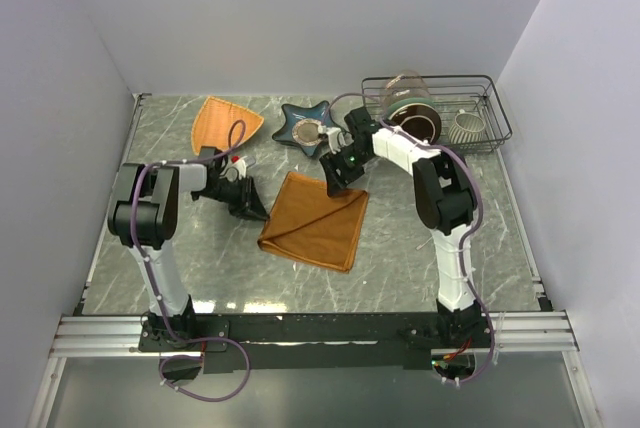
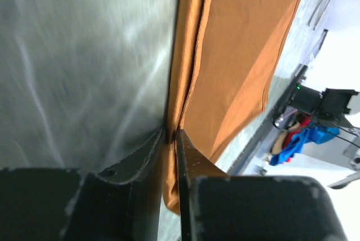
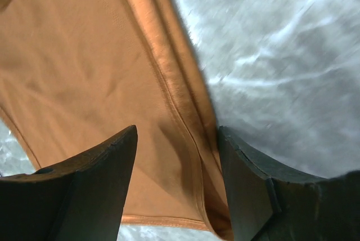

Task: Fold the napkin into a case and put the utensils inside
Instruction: Rotate the upper triangle-folded napkin at the center of the board.

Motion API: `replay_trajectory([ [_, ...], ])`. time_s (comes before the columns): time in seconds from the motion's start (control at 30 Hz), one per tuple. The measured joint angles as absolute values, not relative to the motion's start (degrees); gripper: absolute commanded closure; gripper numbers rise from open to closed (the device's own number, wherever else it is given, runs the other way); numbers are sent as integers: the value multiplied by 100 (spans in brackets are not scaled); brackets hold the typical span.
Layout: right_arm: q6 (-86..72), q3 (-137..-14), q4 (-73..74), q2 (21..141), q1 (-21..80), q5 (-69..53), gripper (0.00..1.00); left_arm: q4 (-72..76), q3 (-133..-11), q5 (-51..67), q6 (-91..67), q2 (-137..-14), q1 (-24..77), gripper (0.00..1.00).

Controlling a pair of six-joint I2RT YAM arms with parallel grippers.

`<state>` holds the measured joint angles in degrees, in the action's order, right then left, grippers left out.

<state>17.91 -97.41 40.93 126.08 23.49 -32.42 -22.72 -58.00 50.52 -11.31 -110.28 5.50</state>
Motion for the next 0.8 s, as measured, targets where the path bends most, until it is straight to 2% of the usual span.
replay_trajectory([
  [0.07,1787,-9559,4139,12499,2357,-3267,34,-2366,-6095,5022,-1017,-11185,550,75],
  [0.1,1782,-9489,4145,12460,2357,-3277,34,-2392,-6195,5002,-976,-11229,550,67],
  [0.2,1750,-9207,4123,12291,2359,-3332,34,-2493,-6484,4982,-810,-11323,548,57],
  [0.57,1269,-7977,4145,11607,2359,-3754,35,-3192,-6560,5286,-69,-11323,517,45],
  [0.8,534,-6991,3955,11089,2359,-4125,37,-4106,-6598,5365,716,-11351,478,48],
])
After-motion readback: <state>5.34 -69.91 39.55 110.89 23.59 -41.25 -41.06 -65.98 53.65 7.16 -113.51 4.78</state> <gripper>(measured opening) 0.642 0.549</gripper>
